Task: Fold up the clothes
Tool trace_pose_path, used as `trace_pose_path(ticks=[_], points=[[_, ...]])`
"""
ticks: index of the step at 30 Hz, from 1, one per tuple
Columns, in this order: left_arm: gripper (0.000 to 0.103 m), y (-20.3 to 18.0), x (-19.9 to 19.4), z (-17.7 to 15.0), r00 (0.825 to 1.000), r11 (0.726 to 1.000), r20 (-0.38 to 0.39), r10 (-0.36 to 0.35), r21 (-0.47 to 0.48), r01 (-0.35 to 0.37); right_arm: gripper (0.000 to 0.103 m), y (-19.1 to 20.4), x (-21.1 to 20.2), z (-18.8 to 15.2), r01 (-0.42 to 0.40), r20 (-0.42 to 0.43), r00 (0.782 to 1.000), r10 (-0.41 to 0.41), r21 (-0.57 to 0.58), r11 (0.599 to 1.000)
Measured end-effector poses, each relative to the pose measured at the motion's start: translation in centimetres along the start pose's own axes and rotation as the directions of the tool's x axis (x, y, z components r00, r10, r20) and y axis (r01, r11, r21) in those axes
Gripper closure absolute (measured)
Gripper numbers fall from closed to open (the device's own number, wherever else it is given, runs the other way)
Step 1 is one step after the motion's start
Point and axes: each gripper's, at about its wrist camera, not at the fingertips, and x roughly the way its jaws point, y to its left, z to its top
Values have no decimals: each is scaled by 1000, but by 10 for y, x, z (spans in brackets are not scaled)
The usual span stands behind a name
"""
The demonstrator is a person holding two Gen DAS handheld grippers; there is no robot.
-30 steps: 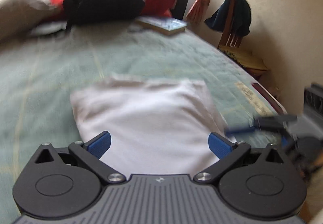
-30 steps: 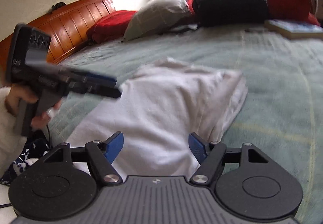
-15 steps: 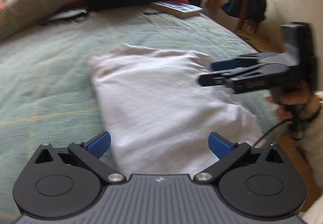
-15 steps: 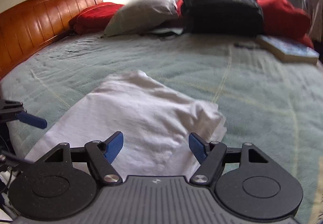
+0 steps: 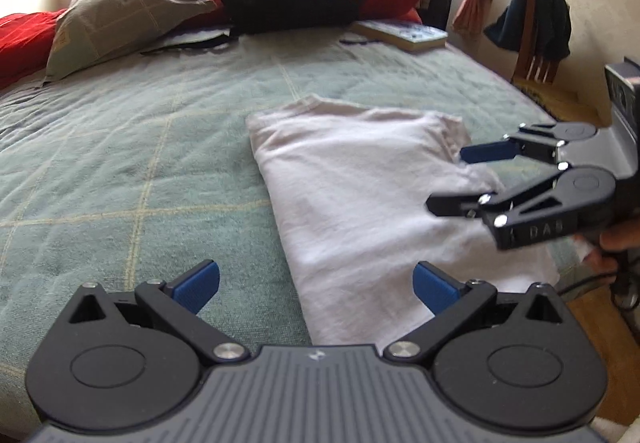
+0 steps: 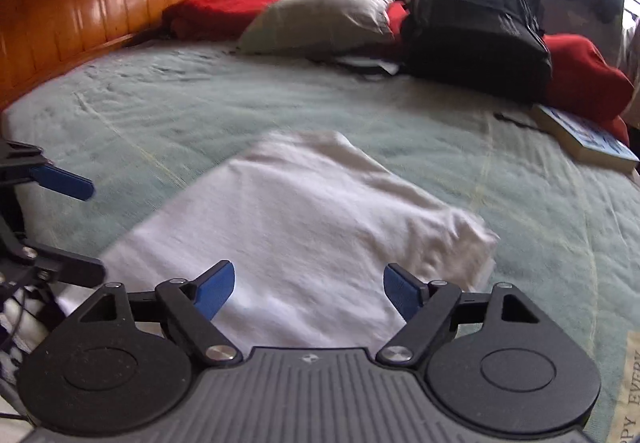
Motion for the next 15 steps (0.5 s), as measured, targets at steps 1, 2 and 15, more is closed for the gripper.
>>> trace_pose_path(ticks=[1, 2, 15], points=[[1, 0, -2, -1, 1000, 1000, 5, 4, 0, -4, 16, 5, 2, 2, -14, 3, 1000, 14, -5, 1000], [1, 0, -5, -1, 1000, 1000, 9, 10, -1, -10, 14, 10, 8, 3, -18, -9, 1000, 18, -12, 1000], [1, 9, -16, -8, 999, 999, 40, 16, -43, -14, 0, 29, 4, 2, 45, -34, 998, -45, -2, 999]])
